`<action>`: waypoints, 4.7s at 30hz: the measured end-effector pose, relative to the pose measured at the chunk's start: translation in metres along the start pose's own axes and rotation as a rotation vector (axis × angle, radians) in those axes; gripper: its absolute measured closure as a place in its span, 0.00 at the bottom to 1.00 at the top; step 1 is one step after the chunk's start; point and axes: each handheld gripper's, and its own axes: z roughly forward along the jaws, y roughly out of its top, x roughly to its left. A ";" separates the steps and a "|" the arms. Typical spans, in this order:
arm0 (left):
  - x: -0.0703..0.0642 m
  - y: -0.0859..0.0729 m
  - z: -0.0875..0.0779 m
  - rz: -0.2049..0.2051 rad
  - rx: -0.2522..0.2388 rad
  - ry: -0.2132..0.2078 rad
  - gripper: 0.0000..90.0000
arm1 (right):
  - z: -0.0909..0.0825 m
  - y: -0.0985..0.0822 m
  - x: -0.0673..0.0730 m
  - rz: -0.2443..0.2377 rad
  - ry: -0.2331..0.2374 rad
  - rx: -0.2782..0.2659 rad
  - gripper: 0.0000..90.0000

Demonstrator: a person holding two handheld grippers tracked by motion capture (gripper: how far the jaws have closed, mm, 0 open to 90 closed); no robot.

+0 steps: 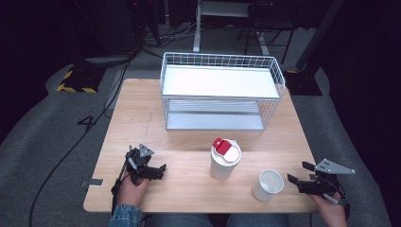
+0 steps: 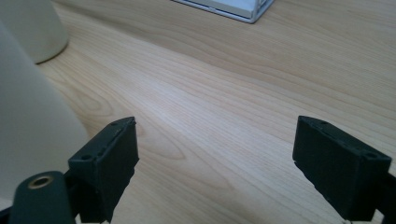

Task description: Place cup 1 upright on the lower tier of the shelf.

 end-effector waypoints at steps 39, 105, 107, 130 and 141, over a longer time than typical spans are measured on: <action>0.000 0.000 0.000 0.000 0.000 0.000 0.00 | -0.011 0.007 0.081 -0.118 0.247 -0.046 0.01; 0.000 0.000 0.000 0.000 0.000 0.000 0.00 | 0.026 0.024 0.093 -0.162 0.223 -0.027 0.26; 0.000 0.000 0.000 0.000 0.000 0.000 0.00 | 0.026 0.028 0.093 -0.166 0.217 -0.029 0.26; 0.000 0.000 0.000 -0.002 -0.001 -0.002 0.00 | 0.033 0.087 0.080 -0.167 0.174 -0.039 0.26; -0.002 -0.001 0.000 -0.018 -0.002 0.008 0.01 | 0.054 0.117 0.071 -0.193 0.133 -0.028 0.26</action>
